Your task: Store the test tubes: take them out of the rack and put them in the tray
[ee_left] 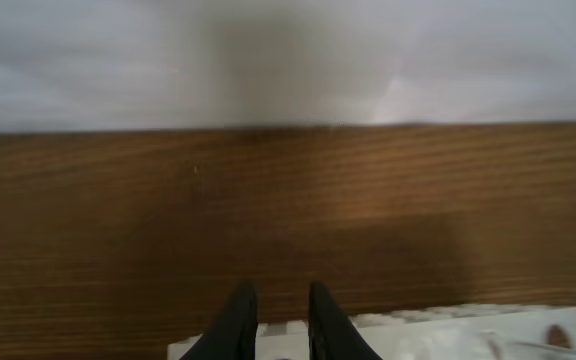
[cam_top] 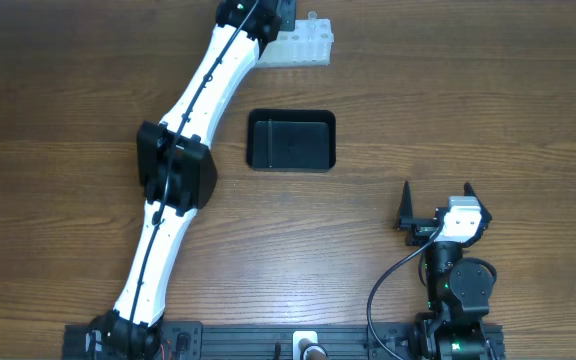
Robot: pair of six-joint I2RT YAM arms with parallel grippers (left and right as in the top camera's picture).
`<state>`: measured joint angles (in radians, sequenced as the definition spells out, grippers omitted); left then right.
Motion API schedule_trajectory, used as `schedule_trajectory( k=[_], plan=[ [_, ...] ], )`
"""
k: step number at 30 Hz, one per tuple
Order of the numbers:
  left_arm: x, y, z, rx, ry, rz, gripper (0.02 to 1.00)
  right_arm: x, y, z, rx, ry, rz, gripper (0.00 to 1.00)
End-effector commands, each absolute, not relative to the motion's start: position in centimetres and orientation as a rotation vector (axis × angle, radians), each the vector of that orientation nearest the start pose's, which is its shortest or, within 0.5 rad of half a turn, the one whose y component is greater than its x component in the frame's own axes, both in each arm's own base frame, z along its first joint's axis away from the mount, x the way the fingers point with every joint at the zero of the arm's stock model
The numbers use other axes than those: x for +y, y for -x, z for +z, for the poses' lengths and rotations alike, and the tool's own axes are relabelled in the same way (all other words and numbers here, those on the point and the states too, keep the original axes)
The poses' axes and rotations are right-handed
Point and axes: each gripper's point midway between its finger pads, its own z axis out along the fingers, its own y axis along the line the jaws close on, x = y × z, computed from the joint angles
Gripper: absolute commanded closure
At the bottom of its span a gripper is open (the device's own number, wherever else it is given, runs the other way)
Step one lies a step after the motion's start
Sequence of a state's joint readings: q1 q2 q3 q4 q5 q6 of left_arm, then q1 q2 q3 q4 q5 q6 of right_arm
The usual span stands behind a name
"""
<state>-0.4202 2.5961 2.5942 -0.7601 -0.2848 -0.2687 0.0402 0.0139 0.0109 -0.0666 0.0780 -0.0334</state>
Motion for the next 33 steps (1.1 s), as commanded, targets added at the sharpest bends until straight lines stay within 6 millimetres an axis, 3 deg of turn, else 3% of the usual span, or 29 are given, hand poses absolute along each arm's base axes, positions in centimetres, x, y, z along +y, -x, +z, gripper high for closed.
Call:
schedule_trajectory(
  k=[1,7,14,21,27,33],
  plan=[
    [-22.6,-61.8,23.5,2.158,-0.012,-0.091,0.967,-0.1,-24.6,15.8,1.641,0.008,-0.048,0.007],
    [-22.6,-60.4,26.8,2.13,-0.015,-0.108,0.972,-0.1,-24.6,15.8,1.641,0.007,-0.048,0.009],
    [-23.3,-57.1,27.7,2.209,-0.06,-0.124,0.972,-0.1,-24.6,15.8,1.641,0.007,-0.048,0.007],
    [-24.4,-52.4,25.0,2.447,-0.009,-0.301,0.98,-0.1,-24.6,15.8,1.641,0.008,-0.048,0.007],
    [-24.1,-48.1,22.1,2.669,0.027,-0.329,0.978,-0.1,-24.6,15.8,1.641,0.008,-0.048,0.009],
    [-24.2,-45.3,20.5,2.812,0.007,-0.363,0.978,-0.1,-24.6,15.8,1.641,0.008,-0.048,0.009]
  ],
)
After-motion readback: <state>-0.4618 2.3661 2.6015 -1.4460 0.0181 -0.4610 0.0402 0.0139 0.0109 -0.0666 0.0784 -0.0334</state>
